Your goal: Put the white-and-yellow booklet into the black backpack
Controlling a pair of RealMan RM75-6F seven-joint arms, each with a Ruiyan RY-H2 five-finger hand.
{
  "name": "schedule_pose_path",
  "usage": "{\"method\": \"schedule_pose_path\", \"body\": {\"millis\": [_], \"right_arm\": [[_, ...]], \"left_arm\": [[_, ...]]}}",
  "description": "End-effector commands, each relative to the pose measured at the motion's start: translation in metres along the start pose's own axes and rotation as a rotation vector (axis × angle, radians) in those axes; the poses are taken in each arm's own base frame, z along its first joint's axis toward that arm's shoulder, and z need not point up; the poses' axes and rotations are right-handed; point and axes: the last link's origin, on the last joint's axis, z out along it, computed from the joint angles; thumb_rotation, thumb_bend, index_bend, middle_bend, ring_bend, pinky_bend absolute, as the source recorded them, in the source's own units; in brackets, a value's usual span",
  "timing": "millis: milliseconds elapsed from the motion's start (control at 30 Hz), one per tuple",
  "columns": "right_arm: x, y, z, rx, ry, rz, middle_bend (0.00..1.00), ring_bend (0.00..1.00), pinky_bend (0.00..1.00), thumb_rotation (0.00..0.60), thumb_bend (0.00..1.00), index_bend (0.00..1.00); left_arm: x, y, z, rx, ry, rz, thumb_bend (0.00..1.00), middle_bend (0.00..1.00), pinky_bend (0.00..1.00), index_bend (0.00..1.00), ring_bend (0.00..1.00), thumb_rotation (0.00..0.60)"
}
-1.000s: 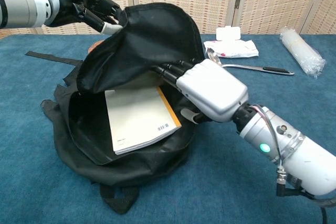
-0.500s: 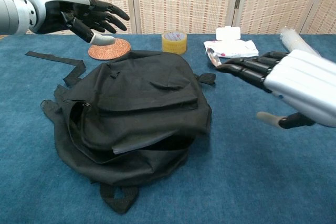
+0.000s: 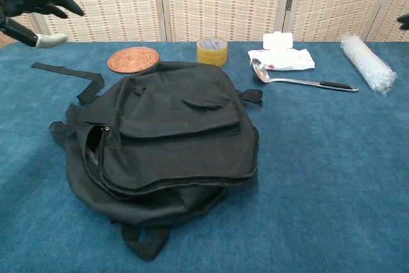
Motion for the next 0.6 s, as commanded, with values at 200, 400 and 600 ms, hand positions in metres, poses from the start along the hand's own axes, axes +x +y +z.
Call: {"method": "schedule_pose_path", "body": {"millis": [200,400,600], "right_arm": [[0.022,0.036,-0.035,-0.197,0.003,0.108,0.00,0.08,0.05,0.600,0.34,0.00],[0.024,0.048,-0.063,-0.298,-0.002,0.142,0.00,0.07,0.03,0.600,0.34,0.00],[0.020,0.051,-0.077,-0.343,0.006,0.155,0.00,0.09,0.03,0.600,0.34,0.00]], "left_arm": [[0.003,-0.066,-0.075,0.126,0.166,0.157,0.46,0.19,0.00,0.28,0.16,0.600],[-0.001,-0.082,-0.124,0.181,0.219,0.163,0.46,0.19,0.00,0.28,0.16,0.600],[-0.009,-0.084,-0.154,0.189,0.232,0.203,0.46,0.19,0.00,0.28,0.16,0.600]]}}
